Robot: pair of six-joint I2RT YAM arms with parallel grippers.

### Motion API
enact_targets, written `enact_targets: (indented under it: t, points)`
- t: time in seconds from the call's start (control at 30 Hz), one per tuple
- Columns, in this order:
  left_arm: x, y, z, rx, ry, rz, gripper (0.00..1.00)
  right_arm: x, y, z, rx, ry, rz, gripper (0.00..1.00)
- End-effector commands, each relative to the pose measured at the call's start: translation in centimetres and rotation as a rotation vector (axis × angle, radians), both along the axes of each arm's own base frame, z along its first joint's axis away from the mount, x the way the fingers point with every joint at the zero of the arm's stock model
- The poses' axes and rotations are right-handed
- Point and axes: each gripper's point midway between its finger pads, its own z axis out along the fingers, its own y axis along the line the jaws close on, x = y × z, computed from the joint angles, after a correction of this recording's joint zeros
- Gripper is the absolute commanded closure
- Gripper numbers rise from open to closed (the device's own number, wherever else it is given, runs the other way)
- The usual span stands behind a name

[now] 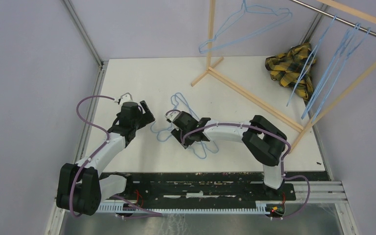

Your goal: Organize the hangers

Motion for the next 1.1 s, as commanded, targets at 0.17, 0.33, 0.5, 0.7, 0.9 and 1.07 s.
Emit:
enact_targets:
  t: [0.17, 0.33, 0.5, 0.7, 0.9, 1.07]
  points:
    - [1.0, -0.1, 1.3, -0.013, -0.047, 0.018, 0.01, 2.3, 1.7, -0.9, 0.066, 0.009, -0.019, 0.54]
    - [1.1, -0.2, 1.1, -0.017, -0.044, 0.015, 0.01, 1.7, 1.3, -1.0, 0.07, 0.029, -0.022, 0.74]
    - [1.1, -0.2, 1.3, -0.016, -0.047, 0.015, 0.01, 1.9, 1.2, -0.1, 0.094, 0.037, -0.031, 0.99]
    - [0.9, 0.1, 1.5, -0.01, -0.051, 0.023, 0.01, 1.6, 1.7, 2.4, 0.179, 0.056, -0.038, 1.0]
    - [1.0, 0.1, 1.5, -0.009, -0.053, 0.025, 0.01, 1.3, 1.4, 6.1, 0.32, 0.022, -0.106, 0.99]
    - [1.0, -0.1, 1.4, -0.014, -0.048, 0.02, 0.01, 1.0, 1.2, 4.9, 0.28, 0.059, -0.108, 0.72]
